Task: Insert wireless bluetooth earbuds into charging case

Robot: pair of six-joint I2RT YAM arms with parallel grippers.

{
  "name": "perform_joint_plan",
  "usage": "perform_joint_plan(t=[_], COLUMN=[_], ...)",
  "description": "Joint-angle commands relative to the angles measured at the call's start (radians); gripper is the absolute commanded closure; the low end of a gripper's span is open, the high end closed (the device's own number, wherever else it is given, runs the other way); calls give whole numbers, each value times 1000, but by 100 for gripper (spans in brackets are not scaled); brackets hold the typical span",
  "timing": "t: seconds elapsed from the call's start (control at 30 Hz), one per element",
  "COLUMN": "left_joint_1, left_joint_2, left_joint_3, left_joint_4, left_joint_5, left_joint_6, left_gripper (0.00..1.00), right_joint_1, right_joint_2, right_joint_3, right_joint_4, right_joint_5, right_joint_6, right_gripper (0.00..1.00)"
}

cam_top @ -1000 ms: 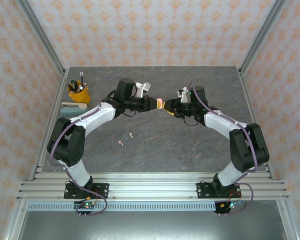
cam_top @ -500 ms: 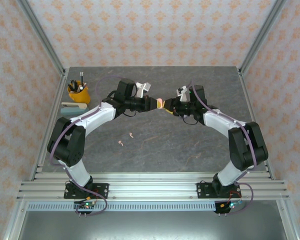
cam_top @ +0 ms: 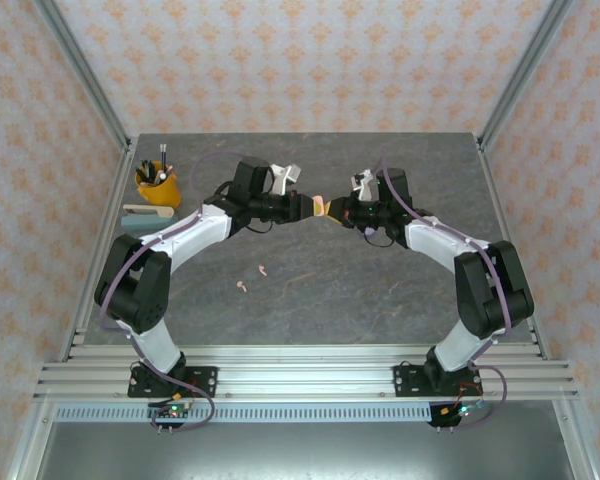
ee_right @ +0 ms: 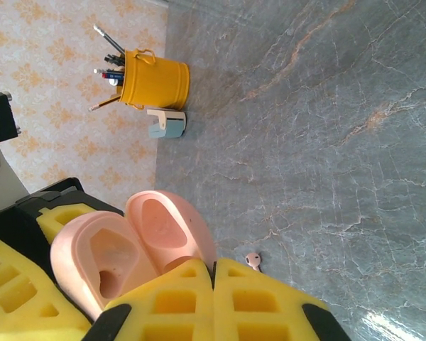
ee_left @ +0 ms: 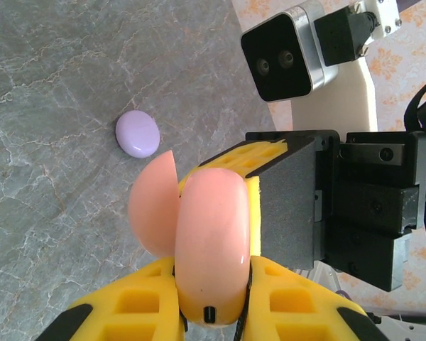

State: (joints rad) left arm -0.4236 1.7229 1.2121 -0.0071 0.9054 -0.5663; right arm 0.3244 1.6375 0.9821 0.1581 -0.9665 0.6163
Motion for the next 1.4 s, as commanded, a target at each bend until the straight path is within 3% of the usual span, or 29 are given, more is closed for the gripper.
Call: perform_joint_plan(t=[0.0,0.07,0.13,0.33,0.43,0.6,0.73,0.8,0.93,1.0,1.13,1.37], left_joint_1=[-32,-33,-35,-39,-40,-41,-40,-41,-40,-40,-36,-15], left_joint_2=[-29,-28,-26,-29,-34,-35,-32,-31,-32,-33,-33,-49], left_joint_3=[17,19,20,20,21,30,35,35,32,34,49,83], left_joint_4=[39,38,39,50,52,35,14,1,-22,-22,-40,-142], left_joint_5=[78,79,83,102,111,119,109,95,60,48,41,30], left_joint_6=[-7,-6,-7,-15,-18,-11,2,10,22,23,26,101], left_gripper=[89,89,89,89,89,89,87,82,52,43,35,32], right_joint_1=[0,0,0,0,0,-1,-2,-2,-2,-2,-4,-4], right_joint_2=[10,9,9,29,39,44,41,32,9,2,-1,3], right_joint_3=[38,38,46,68,78,85,92,93,106,120,151,169], right_joint_4=[31,28,9,2,-2,-10,-30,-48,-118,-173,-273,-327], right_joint_5=[35,35,47,48,45,42,45,59,93,109,124,148], right_joint_6=[-4,-4,-10,-8,-10,-23,-36,-46,-89,-126,-199,-252], right_gripper=[100,100,88,84,86,100,100,100,100,100,100,100])
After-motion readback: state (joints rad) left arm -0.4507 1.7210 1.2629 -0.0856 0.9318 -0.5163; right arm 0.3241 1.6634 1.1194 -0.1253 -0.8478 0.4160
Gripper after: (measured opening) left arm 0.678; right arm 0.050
